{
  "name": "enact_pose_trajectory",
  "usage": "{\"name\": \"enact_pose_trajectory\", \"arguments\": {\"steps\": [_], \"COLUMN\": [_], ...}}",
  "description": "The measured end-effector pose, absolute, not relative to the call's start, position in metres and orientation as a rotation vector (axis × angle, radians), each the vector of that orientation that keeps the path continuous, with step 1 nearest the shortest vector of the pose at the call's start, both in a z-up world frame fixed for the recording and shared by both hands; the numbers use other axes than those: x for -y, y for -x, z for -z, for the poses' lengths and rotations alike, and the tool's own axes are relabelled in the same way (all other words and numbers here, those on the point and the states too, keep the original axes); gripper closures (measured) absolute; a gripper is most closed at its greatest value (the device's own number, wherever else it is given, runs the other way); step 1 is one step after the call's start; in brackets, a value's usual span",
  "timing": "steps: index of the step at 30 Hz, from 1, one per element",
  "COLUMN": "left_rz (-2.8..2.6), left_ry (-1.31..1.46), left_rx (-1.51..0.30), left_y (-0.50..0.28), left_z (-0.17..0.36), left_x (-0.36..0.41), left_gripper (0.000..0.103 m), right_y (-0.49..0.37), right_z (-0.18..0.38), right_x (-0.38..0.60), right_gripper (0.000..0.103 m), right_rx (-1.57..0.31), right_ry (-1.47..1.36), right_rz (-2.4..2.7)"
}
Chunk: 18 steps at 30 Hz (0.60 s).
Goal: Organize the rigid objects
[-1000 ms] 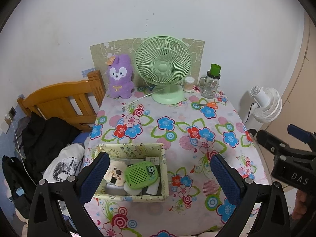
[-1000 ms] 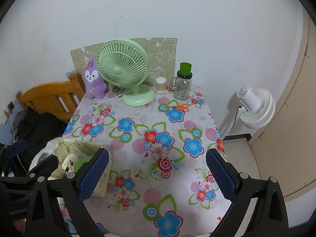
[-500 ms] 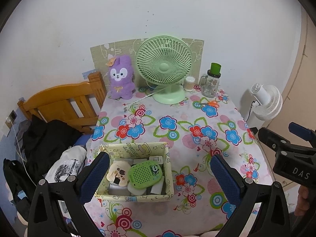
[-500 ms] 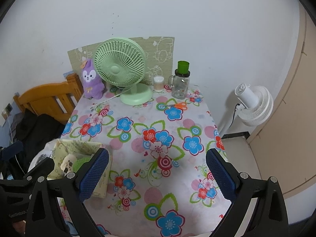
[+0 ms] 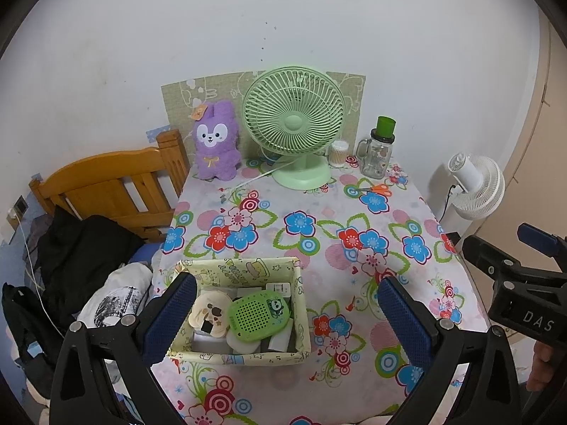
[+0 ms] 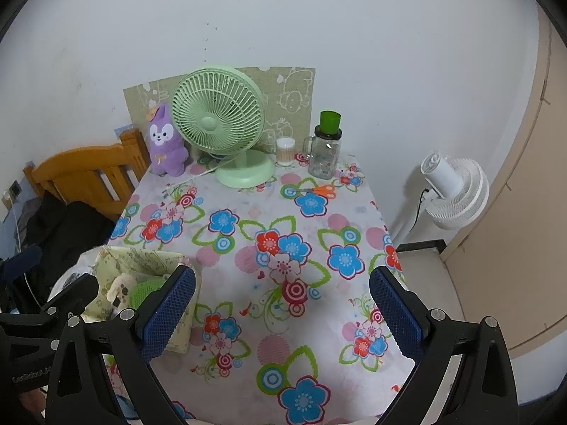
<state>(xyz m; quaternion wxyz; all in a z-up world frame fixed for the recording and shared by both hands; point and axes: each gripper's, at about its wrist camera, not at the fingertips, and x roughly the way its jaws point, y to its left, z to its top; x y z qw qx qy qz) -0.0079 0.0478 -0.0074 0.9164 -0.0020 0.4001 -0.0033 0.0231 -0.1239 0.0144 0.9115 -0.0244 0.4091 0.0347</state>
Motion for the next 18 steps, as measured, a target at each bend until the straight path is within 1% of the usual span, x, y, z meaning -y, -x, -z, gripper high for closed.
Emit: {"name": "enact_pose_trajectory", "arguments": {"steps": [18], "left_rz": [0.017], "left_ry": [0.001], "left_rx": [-0.821], "left_y": [-0.0001], "left_z": [0.0097], "left_x": [-0.0462], "left_gripper": [0.0], "right_y": [-0.0284], "right_z": [-0.0123], "right_x": [0.1206], "right_gripper": [0.003], "right_rx": [-0.84], "right_ry": [0.05], "right_rz": [-0.066]}}
